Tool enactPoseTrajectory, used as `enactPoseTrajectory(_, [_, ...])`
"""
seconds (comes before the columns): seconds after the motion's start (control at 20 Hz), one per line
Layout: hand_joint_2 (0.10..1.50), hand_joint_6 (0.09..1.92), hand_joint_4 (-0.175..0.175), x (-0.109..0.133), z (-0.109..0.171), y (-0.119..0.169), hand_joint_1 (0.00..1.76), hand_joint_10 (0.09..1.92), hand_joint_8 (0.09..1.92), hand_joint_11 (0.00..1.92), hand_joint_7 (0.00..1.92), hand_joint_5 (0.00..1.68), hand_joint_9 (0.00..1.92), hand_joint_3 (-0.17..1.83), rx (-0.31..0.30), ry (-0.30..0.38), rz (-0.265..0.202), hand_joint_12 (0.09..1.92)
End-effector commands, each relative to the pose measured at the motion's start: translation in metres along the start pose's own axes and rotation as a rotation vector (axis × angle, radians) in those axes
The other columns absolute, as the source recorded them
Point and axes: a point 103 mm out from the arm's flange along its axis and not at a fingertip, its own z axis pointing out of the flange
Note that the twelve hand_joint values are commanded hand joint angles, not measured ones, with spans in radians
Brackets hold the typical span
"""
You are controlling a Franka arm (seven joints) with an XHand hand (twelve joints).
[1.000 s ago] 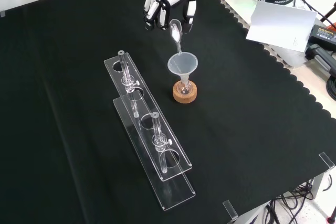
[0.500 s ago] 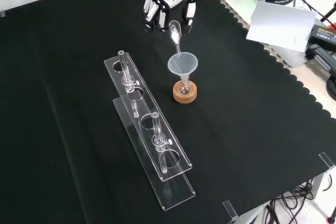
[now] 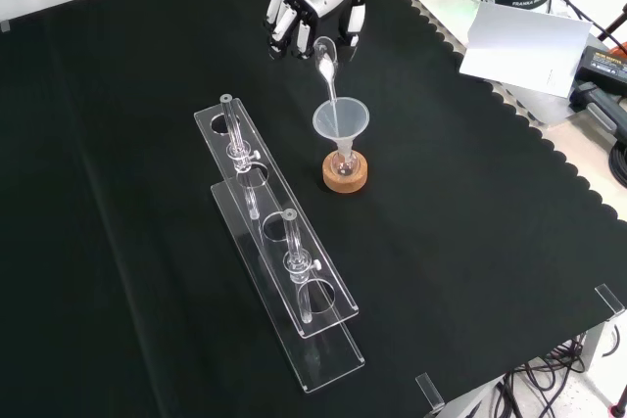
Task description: Pour all the NaCl from the weighing funnel into the round-bottom flask.
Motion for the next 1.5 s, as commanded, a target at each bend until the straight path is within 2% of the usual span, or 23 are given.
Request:
enactPoseTrajectory(0.05, [0.67, 0.4, 0.175, -0.002, 0.001, 0.0, 1.14, 0.31, 0.68, 0.86, 0.55, 1.4, 1.0, 0.55, 0.008, -0.027, 0.003, 1.0])
enactPoseTrajectory(0.15, [0.67, 0.39, 0.175, -0.005, 0.002, 0.0, 1.14, 0.31, 0.68, 0.86, 0.55, 1.4, 1.0, 0.55, 0.014, -0.031, 0.005, 1.0])
enactPoseTrajectory(0.3, [0.67, 0.39, 0.175, -0.018, 0.006, -0.001, 1.14, 0.31, 0.68, 0.86, 0.55, 1.4, 1.0, 0.55, -0.004, 0.06, 0.001, 1.0])
enactPoseTrajectory(0.4, [0.67, 0.39, 0.175, -0.01, 0.004, 0.004, 1.14, 0.31, 0.68, 0.86, 0.55, 1.4, 1.0, 0.55, 0.038, 0.009, 0.037, 1.0])
enactPoseTrajectory(0.45, [0.67, 0.39, 0.175, -0.011, 0.003, 0.004, 1.14, 0.31, 0.68, 0.86, 0.55, 1.4, 1.0, 0.55, 0.042, -0.005, 0.033, 1.0])
enactPoseTrajectory(0.5, [0.67, 0.39, 0.175, -0.008, 0.0, 0.002, 1.14, 0.3, 0.68, 0.86, 0.55, 1.4, 1.0, 0.55, 0.016, -0.043, 0.002, 1.0])
enactPoseTrajectory(0.55, [0.67, 0.39, 0.175, -0.014, 0.0, 0.001, 1.14, 0.3, 0.68, 0.86, 0.55, 1.4, 1.0, 0.55, 0.01, -0.054, -0.013, 1.0])
enactPoseTrajectory(0.65, [0.67, 0.39, 0.175, 0.0, -0.005, 0.002, 1.14, 0.3, 0.68, 0.86, 0.55, 1.4, 1.0, 0.55, 0.025, -0.061, -0.008, 1.0])
enactPoseTrajectory(0.7, [0.67, 0.39, 0.175, 0.01, -0.008, 0.004, 1.14, 0.3, 0.68, 0.86, 0.55, 1.4, 1.0, 0.55, 0.018, -0.1, -0.024, 1.0])
enactPoseTrajectory(0.75, [0.67, 0.39, 0.175, 0.015, -0.009, 0.005, 1.14, 0.3, 0.68, 0.86, 0.55, 1.4, 1.0, 0.55, 0.021, -0.11, -0.03, 1.0])
enactPoseTrajectory(0.95, [0.67, 0.39, 0.175, 0.019, -0.011, 0.006, 1.14, 0.3, 0.68, 0.86, 0.55, 1.4, 1.0, 0.55, 0.035, -0.085, 0.002, 1.0])
enactPoseTrajectory(1.15, [0.67, 0.39, 0.175, 0.02, -0.011, 0.006, 1.14, 0.3, 0.68, 0.86, 0.54, 1.4, 1.0, 0.55, 0.024, -0.068, -0.007, 1.0])
enactPoseTrajectory(1.35, [0.67, 0.39, 0.175, 0.011, -0.008, 0.004, 1.14, 0.3, 0.68, 0.86, 0.54, 1.4, 1.0, 0.55, 0.026, -0.083, 0.012, 1.01])
enactPoseTrajectory(1.5, [0.67, 0.39, 0.175, 0.02, -0.013, 0.004, 1.14, 0.3, 0.68, 0.86, 0.54, 1.4, 1.0, 0.55, 0.035, -0.122, 0.009, 1.01])
